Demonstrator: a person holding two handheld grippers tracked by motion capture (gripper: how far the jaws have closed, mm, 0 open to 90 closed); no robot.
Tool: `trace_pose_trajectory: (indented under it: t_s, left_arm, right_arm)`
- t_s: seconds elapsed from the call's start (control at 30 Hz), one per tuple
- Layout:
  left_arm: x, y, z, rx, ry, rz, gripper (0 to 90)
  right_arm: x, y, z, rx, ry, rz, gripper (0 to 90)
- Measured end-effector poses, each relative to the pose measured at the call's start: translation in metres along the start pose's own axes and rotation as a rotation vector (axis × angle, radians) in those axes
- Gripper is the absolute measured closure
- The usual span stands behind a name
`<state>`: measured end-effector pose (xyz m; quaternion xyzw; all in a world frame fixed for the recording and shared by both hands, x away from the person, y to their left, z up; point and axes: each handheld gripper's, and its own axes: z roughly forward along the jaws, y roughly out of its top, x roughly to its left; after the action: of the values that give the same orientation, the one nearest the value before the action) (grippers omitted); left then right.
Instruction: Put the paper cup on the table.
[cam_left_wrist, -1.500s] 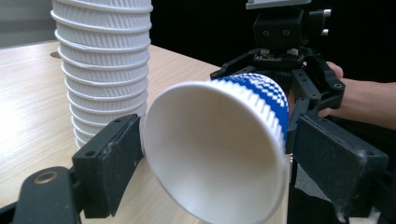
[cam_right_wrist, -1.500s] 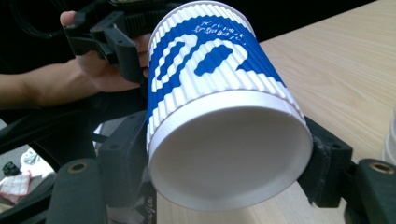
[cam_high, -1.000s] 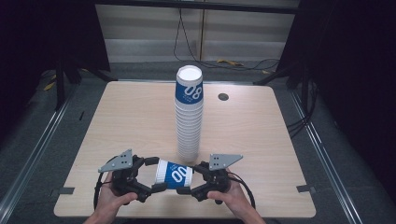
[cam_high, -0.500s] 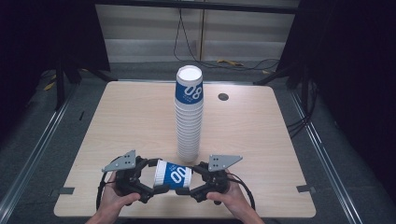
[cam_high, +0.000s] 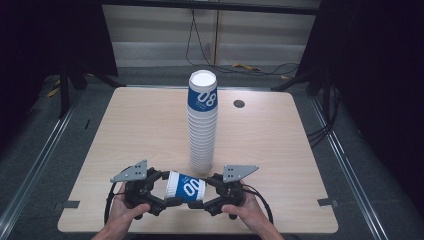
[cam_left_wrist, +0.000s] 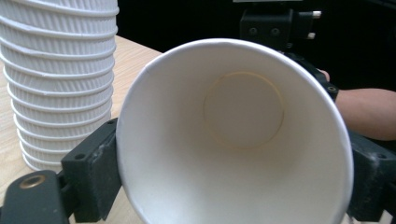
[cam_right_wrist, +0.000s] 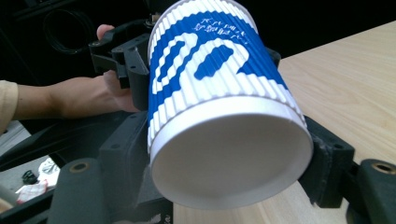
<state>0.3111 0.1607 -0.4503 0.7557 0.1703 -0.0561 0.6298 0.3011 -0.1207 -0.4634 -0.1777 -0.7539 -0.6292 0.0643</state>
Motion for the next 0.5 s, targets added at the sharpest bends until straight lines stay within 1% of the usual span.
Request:
trace_pose_trajectory:
  t_s: [0.03,0.17,0.23,0.3,0.37,0.5]
  left_arm:
    - [0.0006,0.0,0.0006,-0.001,-0.006,-0.006,12.2]
    - [0.002,0.0014,0.0013,0.017,-0.01,-0.004,14.2]
    - [0.002,0.0023,0.0017,0.023,-0.01,0.0,15.8]
    - [0.0023,0.0029,0.0022,0.033,-0.01,0.006,16.4]
    - [0.0017,0.0031,0.0029,0.032,-0.017,0.004,17.0]
    - [-0.0005,0.0046,0.0032,0.042,-0.004,0.016,17.9]
  right_arm:
    - [-0.0005,0.0001,-0.0003,0.004,0.002,0.003,27.5]
    - [-0.0028,-0.0007,-0.0007,0.027,0.005,0.026,25.4]
    - [-0.004,-0.0011,-0.0003,0.037,-0.007,0.034,23.5]
    - [-0.0044,-0.001,-0.0001,0.043,-0.011,0.035,22.7]
    - [-0.0047,-0.0008,-0.0001,0.053,-0.015,0.026,21.8]
    - [-0.004,-0.0009,-0.0002,0.079,-0.031,0.022,19.7]
